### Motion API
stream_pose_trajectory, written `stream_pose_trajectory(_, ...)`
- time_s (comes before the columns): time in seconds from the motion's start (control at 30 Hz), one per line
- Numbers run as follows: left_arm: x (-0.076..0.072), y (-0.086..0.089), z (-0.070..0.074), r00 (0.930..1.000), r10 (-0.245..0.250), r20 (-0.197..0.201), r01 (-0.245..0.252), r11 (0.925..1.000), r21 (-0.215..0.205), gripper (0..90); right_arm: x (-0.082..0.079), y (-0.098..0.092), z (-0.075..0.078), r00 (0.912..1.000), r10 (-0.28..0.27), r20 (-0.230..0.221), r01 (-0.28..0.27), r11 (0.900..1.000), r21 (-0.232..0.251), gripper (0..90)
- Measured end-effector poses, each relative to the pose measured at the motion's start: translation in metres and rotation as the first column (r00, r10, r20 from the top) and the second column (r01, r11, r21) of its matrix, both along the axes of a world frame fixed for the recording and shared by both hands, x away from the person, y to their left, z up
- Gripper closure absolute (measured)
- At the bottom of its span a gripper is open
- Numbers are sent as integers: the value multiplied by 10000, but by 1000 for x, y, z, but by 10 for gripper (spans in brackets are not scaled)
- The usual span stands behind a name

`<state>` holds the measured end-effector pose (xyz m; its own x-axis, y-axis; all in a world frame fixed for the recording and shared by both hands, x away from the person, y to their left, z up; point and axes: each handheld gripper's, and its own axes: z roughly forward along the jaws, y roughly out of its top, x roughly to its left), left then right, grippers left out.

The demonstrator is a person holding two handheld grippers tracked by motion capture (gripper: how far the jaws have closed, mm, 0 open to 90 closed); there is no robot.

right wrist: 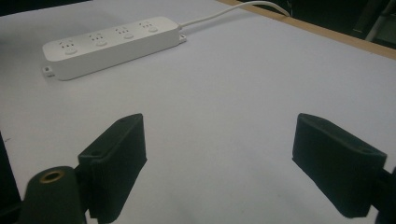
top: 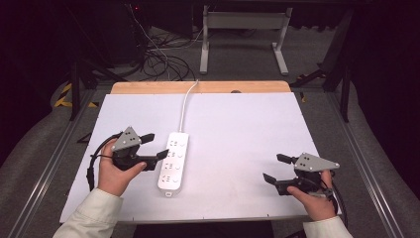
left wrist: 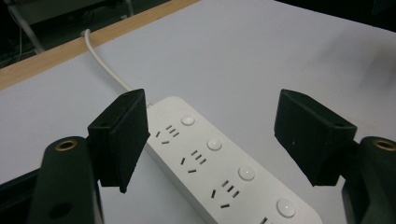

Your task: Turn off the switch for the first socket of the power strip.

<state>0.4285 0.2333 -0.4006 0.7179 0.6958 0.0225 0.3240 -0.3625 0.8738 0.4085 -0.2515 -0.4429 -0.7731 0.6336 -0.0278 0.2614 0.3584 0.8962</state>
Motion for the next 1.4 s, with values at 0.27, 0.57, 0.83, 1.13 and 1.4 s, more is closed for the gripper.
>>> stream_pose_trajectory(0.27,13,-14,4,9998,-126,-133,129,9997,213,278,0,-1,0,10000,-31,-13,31,10000,-8,177)
stream_pose_trajectory(0.57,23,-31,9,9997,-179,-153,187,9985,522,288,0,0,-1,10000,-19,-94,19,10000,-64,177)
stream_pose_trajectory(0.83,35,-47,8,9991,-320,-278,337,9976,604,300,1,-1,-1,9999,-52,-144,51,10000,-57,177)
stream_pose_trajectory(1.13,45,-64,6,9984,-466,-329,490,9958,775,308,1,0,-3,9998,-13,-183,10,9999,-127,181)
stream_pose_trajectory(1.4,57,-70,-2,9975,-436,-559,481,9955,821,362,1,0,-4,9997,0,-224,-3,9999,-110,181)
